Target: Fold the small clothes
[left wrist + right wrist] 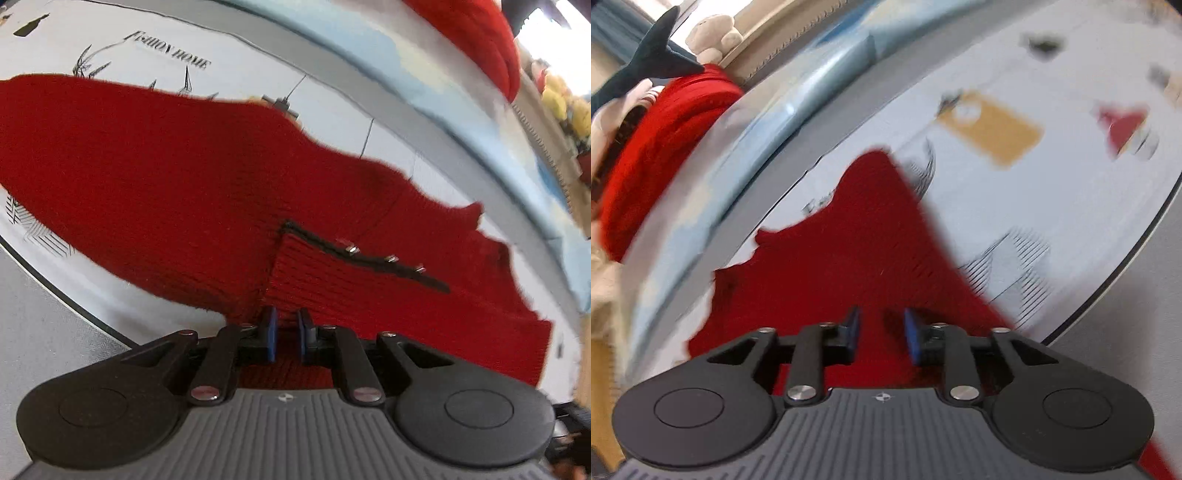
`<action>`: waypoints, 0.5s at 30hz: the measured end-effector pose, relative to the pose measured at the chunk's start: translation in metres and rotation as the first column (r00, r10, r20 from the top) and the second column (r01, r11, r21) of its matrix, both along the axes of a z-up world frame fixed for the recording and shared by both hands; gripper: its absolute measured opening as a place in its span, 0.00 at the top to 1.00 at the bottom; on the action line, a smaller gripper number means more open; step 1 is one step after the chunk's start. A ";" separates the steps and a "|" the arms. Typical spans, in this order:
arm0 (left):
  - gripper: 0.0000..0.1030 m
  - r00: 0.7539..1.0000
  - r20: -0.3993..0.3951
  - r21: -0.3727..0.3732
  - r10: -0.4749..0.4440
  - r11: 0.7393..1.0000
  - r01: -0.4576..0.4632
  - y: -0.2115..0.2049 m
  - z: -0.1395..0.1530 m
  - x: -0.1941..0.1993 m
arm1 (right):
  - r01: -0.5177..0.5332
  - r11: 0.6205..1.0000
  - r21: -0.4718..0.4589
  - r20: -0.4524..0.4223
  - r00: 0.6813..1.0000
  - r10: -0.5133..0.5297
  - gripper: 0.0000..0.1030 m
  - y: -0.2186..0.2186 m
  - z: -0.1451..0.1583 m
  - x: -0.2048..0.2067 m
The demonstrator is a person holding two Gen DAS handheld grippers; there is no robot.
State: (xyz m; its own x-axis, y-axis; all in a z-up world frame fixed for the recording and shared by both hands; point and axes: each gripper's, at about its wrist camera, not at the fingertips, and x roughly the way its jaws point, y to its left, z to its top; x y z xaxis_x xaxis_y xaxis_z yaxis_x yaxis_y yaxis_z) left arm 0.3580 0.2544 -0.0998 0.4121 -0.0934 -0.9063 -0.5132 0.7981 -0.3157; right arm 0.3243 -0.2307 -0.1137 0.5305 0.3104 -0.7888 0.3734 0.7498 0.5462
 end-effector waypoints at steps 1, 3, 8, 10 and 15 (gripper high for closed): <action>0.84 1.000 0.026 0.010 0.003 1.000 -0.003 0.006 0.008 -0.002 | 0.021 0.999 0.026 -0.051 0.999 -0.020 0.72 -0.003 -0.009 0.000; 0.80 0.998 0.063 0.045 0.026 0.999 -0.029 0.020 0.020 -0.007 | 0.041 0.999 0.034 -0.098 0.994 -0.038 0.81 -0.008 -0.020 0.000; 0.73 0.968 0.076 0.056 0.240 0.968 -0.244 0.099 0.023 -0.029 | -0.032 0.996 -0.087 -0.018 0.999 0.031 0.65 0.010 0.019 0.002; 0.68 0.943 0.069 0.064 0.325 0.942 -0.330 0.132 0.022 -0.040 | -0.079 0.989 -0.125 0.022 0.996 0.082 0.64 0.019 0.034 0.003; 0.64 0.874 0.079 0.029 0.479 0.876 -0.482 0.201 0.017 -0.071 | -0.180 0.962 -0.206 0.042 0.980 0.193 0.61 0.039 0.050 0.006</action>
State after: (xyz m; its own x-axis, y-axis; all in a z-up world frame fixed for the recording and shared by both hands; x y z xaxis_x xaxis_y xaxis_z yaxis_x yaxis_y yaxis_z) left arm 0.2873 0.4550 -0.0829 0.4551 0.1730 -0.8735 -0.8162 0.4732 -0.3316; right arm 0.3298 -0.1918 -0.0642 0.5270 0.2473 -0.8131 0.1871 0.8995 0.3949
